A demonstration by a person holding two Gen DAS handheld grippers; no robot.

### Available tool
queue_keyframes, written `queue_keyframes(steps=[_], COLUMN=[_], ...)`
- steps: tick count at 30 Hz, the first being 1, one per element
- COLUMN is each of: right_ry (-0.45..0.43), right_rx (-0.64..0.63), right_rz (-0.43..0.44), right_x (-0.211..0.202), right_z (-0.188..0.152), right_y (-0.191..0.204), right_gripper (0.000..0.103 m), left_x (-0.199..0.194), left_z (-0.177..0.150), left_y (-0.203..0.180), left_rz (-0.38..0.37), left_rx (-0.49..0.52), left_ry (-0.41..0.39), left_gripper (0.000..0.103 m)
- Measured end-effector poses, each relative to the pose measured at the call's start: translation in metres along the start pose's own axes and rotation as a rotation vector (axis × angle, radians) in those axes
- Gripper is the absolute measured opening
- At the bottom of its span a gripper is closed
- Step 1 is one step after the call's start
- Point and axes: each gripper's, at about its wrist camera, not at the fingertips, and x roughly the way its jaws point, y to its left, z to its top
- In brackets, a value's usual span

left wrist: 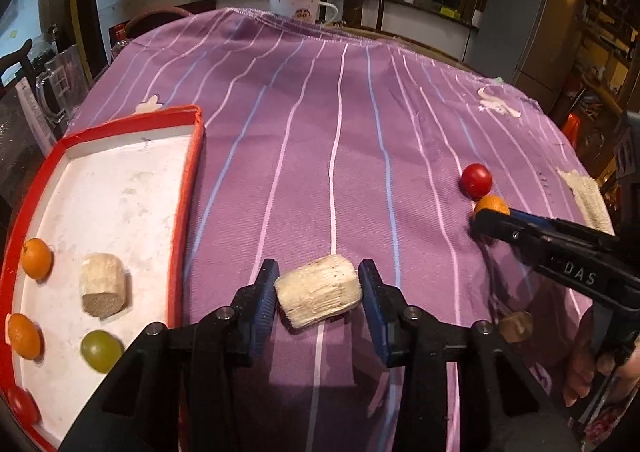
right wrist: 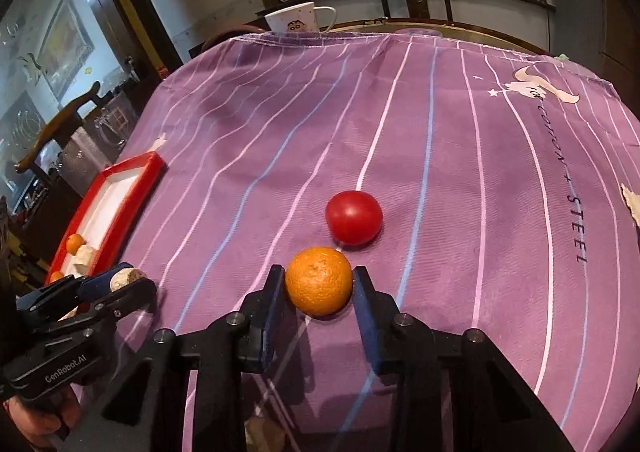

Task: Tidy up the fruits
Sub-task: 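Grasp a pale wooden block with the left tool while the right tool grasps a tangerine, then release the block into the tray with the left tool while the right tool drops the tangerine there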

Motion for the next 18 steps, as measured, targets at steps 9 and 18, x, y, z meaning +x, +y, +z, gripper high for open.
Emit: queue_keyframes(steps=[9,18], right_ry=[-0.035,-0.036], right_rx=[-0.086,-0.197], right_rz=[0.025,0.149], right_x=[-0.030,-0.050], right_z=[-0.007,0.002], right_y=[0.035,0.106], right_gripper=[0.036,0.037], left_x=[-0.058,-0.086], left_z=[-0.006,0.005], left_y=[0.017,0.119], left_rz=[-0.016,0.124], left_rx=[-0.047,-0.184], left_ry=[-0.086,-0.083], left_gripper=[0.040,0.040])
